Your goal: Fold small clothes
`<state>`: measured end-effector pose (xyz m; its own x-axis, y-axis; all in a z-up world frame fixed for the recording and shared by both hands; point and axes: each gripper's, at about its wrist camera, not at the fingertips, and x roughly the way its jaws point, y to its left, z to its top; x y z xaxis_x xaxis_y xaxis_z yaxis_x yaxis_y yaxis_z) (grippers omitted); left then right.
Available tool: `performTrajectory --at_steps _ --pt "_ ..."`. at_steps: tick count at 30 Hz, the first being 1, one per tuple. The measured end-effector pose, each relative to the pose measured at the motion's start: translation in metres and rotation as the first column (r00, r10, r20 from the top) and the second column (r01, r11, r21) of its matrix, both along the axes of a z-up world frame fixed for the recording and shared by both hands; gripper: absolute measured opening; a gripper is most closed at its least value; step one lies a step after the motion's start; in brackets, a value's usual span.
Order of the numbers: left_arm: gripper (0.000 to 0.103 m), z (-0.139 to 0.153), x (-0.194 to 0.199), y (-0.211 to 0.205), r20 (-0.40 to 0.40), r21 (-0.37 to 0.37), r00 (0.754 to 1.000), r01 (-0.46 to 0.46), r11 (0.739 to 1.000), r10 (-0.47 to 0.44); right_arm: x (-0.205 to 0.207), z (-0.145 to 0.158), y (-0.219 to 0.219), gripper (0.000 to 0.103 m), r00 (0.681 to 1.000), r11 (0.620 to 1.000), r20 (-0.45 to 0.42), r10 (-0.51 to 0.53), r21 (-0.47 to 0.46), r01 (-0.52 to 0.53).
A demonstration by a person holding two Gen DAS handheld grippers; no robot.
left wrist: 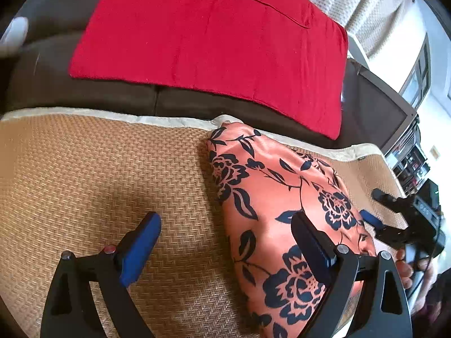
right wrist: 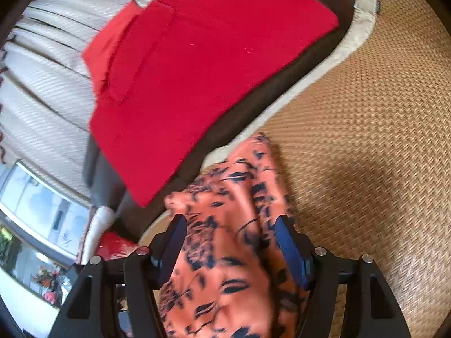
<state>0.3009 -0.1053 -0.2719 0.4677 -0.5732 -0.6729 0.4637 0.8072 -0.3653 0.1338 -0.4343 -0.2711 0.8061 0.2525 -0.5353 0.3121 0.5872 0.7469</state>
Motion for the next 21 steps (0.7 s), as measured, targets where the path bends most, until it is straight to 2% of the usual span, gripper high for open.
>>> performTrajectory --at_steps 4,7,10,15,21 --pt "0.094 -0.005 -0.002 -0.018 -0.001 0.032 0.999 0.033 0.999 -0.033 0.010 -0.010 -0.007 0.070 0.998 1.000 -0.059 -0.005 -0.016 0.004" --pt "0.094 -0.005 -0.007 -0.032 0.025 0.061 0.998 0.048 0.997 -0.050 0.016 -0.020 -0.011 0.072 0.996 1.000 -0.089 0.002 0.010 -0.001" --pt "0.094 -0.004 -0.008 -0.043 0.046 0.071 0.998 0.040 0.997 -0.043 0.018 -0.022 -0.010 0.072 0.997 1.000 -0.081 0.014 0.016 -0.013" --pt "0.094 0.000 -0.004 -0.038 0.083 0.101 0.997 -0.010 0.995 0.001 0.020 -0.017 -0.006 0.072 0.998 1.000 -0.062 0.028 0.001 -0.028" --pt "0.094 0.003 -0.006 -0.042 0.154 0.169 0.988 -0.049 0.984 0.023 0.015 -0.015 -0.009 0.072 0.998 1.000 -0.054 0.022 0.008 -0.022"
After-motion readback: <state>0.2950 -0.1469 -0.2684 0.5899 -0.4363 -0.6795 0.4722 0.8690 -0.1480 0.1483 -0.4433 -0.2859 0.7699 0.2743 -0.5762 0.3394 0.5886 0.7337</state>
